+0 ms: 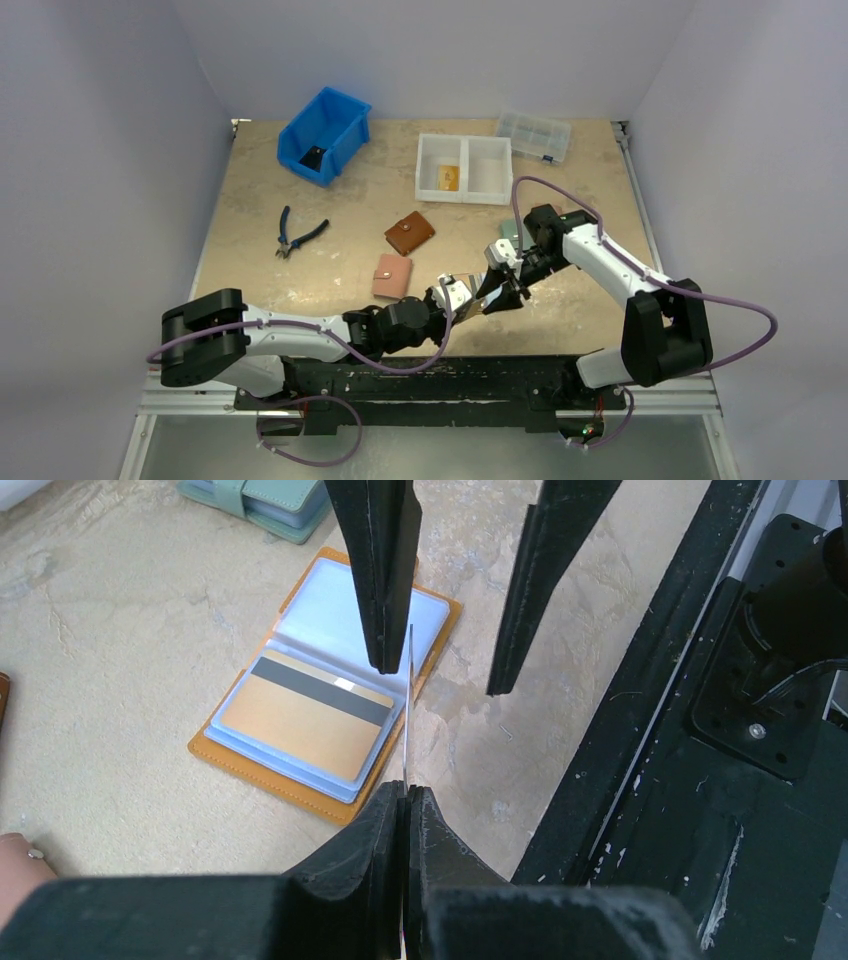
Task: Take the credit cards out of the card holder
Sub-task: Remove the credit card from the card holder.
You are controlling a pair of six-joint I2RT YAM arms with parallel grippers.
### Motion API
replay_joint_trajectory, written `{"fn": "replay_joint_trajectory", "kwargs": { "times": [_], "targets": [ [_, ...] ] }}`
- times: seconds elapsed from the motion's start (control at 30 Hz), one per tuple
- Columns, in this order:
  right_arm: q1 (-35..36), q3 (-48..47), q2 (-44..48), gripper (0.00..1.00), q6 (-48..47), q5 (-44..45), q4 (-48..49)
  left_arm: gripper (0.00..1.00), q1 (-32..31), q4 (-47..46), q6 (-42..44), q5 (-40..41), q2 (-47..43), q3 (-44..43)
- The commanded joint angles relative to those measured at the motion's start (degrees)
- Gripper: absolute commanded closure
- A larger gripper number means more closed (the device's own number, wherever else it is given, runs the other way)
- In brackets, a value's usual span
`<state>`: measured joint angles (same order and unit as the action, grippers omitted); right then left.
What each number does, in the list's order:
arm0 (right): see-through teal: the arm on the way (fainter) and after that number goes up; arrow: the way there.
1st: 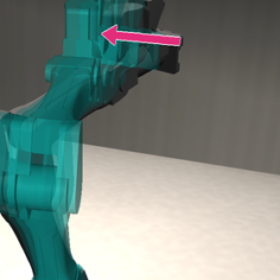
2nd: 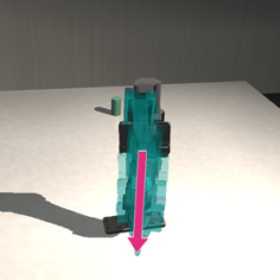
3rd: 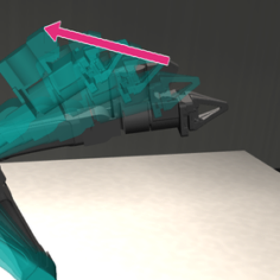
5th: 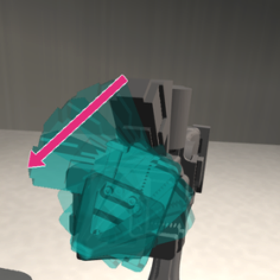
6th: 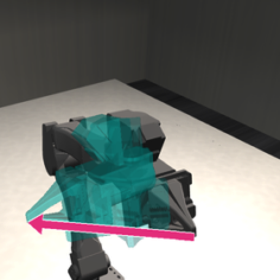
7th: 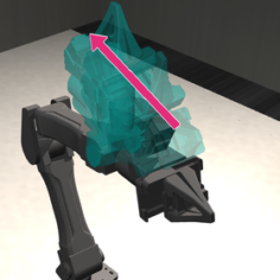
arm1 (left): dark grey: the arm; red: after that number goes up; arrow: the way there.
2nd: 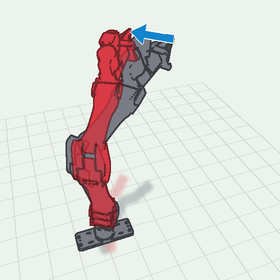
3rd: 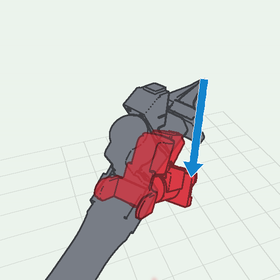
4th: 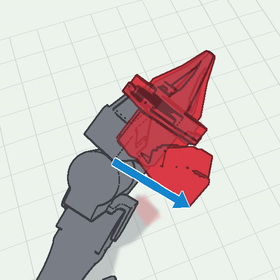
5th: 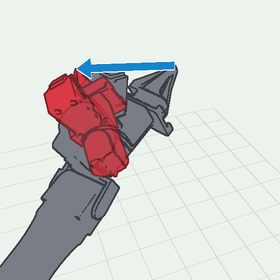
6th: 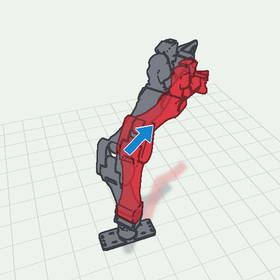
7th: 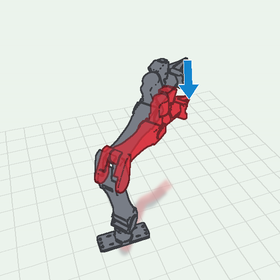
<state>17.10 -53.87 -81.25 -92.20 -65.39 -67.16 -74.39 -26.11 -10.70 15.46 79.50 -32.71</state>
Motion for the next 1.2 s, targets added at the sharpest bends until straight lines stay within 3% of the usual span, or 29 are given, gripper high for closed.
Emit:
{"fn": "replay_joint_trajectory", "kwargs": {
  "times": [0.0,0.13,0.17,0.33,0.47,0.57,0.67,0.77,0.9,0.97,1.17],
  "targets": [
    [1.3,0.8,1.1,0.65,4.2,1.1,4.6,1.00,-0.4,-2.8,0.2,0.8,0.2,-2.2],
    [2.4,0.5,0.7,0.98,5.5,2.3,5.5,1.00,-0.3,-3.7,-0.3,0.9,0.1,-2.1],
    [2.4,0.4,0.7,1.00,5.5,2.5,5.4,1.00,-0.3,-4.1,-0.8,0.9,0.0,-1.9],
    [2.4,-2.2,0.1,1.00,2.5,2.5,0.4,0.98,-0.2,-5.6,-4.6,4.4,-1.7,-0.3],
    [2.2,-5.0,-0.9,1.00,3.8,2.8,-2.1,0.47,0.3,-5.5,-13.0,8.7,-4.8,1.7],
    [1.4,-5.7,-0.6,1.00,5.6,3.0,-1.6,0.26,3.7,-10.2,-20.9,6.1,-9.0,6.2],
    [0.2,-6.1,0.3,1.00,7.2,2.6,-1.0,0.19,10.8,-21.6,-31.9,-3.0,-12.5,13.5],
    [-0.8,-6.6,1.1,1.00,7.9,2.0,-0.9,0.15,14.6,-32.4,-41.1,-6.8,-13.3,19.4],
    [-1.6,-6.6,2.1,1.00,9.6,1.9,0.5,0.02,16.3,-31.9,-55.1,-7.1,-11.3,19.1],
    [-2.0,-6.5,2.5,1.00,10.4,2.0,1.3,0.01,17.0,-31.4,-61.1,-7.9,-9.2,18.3],
    [-2.9,-5.8,3.8,1.00,11.9,2.2,3.0,0.01,17.9,-44.6,-76.5,-9.7,-0.9,20.3]
  ]
}}
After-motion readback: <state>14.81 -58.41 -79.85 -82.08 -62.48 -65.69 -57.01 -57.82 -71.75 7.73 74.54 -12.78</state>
